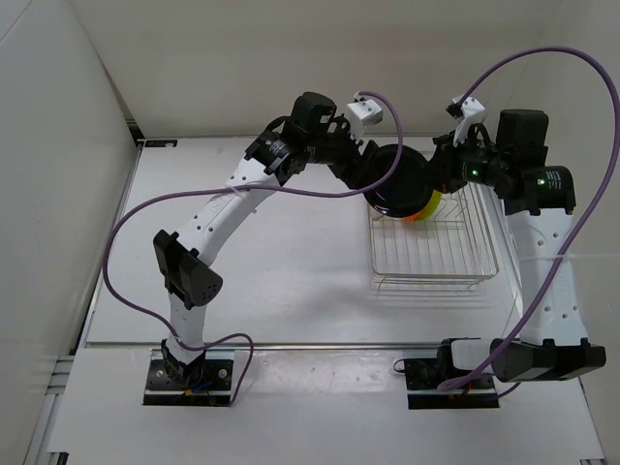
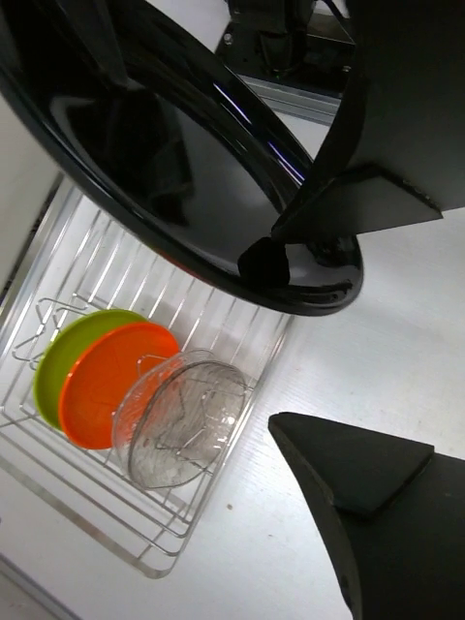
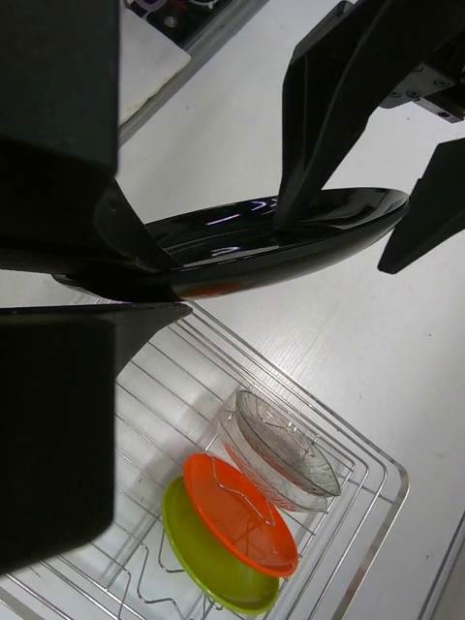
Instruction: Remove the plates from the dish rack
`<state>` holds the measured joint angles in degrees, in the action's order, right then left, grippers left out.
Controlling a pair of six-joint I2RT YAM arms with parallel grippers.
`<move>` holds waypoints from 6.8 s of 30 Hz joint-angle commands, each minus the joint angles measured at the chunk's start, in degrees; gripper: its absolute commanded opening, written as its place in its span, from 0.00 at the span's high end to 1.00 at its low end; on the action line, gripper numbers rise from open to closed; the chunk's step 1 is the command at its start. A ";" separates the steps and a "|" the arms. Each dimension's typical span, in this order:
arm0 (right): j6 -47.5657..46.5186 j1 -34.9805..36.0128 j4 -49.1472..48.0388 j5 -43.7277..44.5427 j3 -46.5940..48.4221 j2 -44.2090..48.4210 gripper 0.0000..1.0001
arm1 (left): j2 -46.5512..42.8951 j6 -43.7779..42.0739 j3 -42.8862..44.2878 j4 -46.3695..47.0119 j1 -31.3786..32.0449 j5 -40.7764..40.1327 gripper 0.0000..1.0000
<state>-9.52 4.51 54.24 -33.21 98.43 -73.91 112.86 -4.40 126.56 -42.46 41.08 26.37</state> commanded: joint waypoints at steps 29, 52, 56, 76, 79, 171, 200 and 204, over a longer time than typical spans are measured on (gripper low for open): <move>3.98 0.14 -4.58 9.04 -3.95 1.93 0.00 | -11.25 6.68 -11.84 4.40 -7.23 -9.14 0.89; 2.75 0.14 -5.11 18.09 -5.53 4.74 0.00 | 17.74 14.24 -14.33 3.17 -27.63 20.12 0.89; 2.22 0.14 -5.63 19.85 -6.06 5.27 0.00 | 19.33 14.86 -13.80 3.70 -27.63 21.27 0.89; 2.22 0.14 -5.63 19.85 -7.64 6.32 0.00 | 26.89 16.53 -10.11 3.17 -27.63 18.20 0.76; 2.22 0.14 -5.63 19.85 -7.64 6.32 0.00 | 26.89 17.15 -10.11 3.17 -27.63 18.19 0.59; 1.42 -2.49 -14.25 45.60 -0.35 -34.02 0.97 | -40.96 1.42 -30.58 -9.40 -42.66 -21.27 0.01; -2.34 -0.65 -7.38 68.02 12.32 -19.01 1.00 | -38.15 -0.09 -32.07 -2.55 -42.66 -10.39 0.01; -1.03 -0.12 -8.01 63.47 10.64 -14.08 1.00 | -34.21 2.55 -30.77 -0.61 -41.26 -0.82 0.01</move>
<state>-10.79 3.95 49.98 31.40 109.69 -92.88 76.34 -3.57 94.94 -46.54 -0.99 16.43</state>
